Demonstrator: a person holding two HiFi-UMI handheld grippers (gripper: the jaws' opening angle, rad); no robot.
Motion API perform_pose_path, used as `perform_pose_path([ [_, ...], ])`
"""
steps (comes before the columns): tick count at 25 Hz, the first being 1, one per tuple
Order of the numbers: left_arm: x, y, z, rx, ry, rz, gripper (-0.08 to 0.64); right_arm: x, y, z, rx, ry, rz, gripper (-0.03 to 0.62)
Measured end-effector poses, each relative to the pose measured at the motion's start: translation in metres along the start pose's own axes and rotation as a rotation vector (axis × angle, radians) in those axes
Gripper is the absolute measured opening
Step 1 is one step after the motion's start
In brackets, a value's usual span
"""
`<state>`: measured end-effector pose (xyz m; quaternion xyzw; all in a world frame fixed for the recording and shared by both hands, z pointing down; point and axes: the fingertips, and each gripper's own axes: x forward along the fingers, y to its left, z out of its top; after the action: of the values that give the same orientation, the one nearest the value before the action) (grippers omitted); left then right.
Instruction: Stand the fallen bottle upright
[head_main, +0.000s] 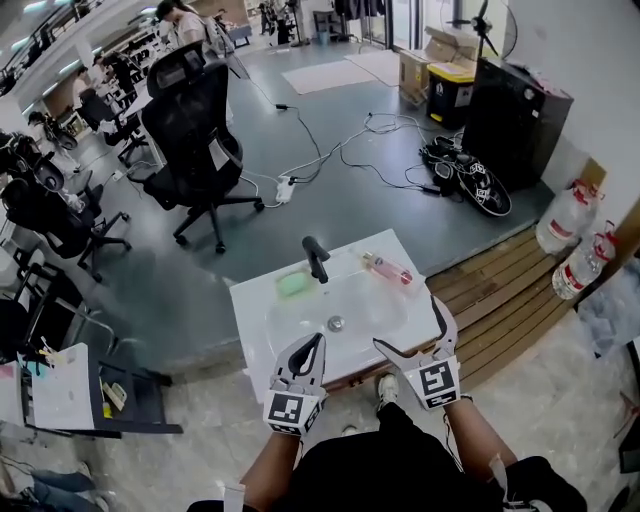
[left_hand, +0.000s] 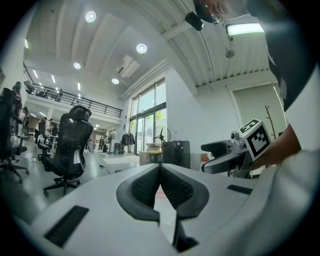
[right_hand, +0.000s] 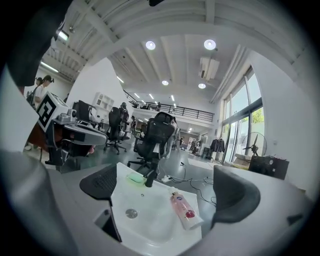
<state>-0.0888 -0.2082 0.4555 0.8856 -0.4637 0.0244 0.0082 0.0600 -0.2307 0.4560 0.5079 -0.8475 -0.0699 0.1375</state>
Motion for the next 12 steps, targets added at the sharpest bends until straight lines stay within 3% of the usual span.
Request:
perform_pose_path([
  [8,0.061,0.038,-0.011,0.032,0.062,0.073,0.018,0.062,-0.052,-0.014,-0.088,0.058,0.083,0.598],
  [12,0.089,0.055,-0.015,0.011,0.078,0.136,0.018,0.094,-0.076,-0.038,-0.064,0.114,0.151,0.598],
])
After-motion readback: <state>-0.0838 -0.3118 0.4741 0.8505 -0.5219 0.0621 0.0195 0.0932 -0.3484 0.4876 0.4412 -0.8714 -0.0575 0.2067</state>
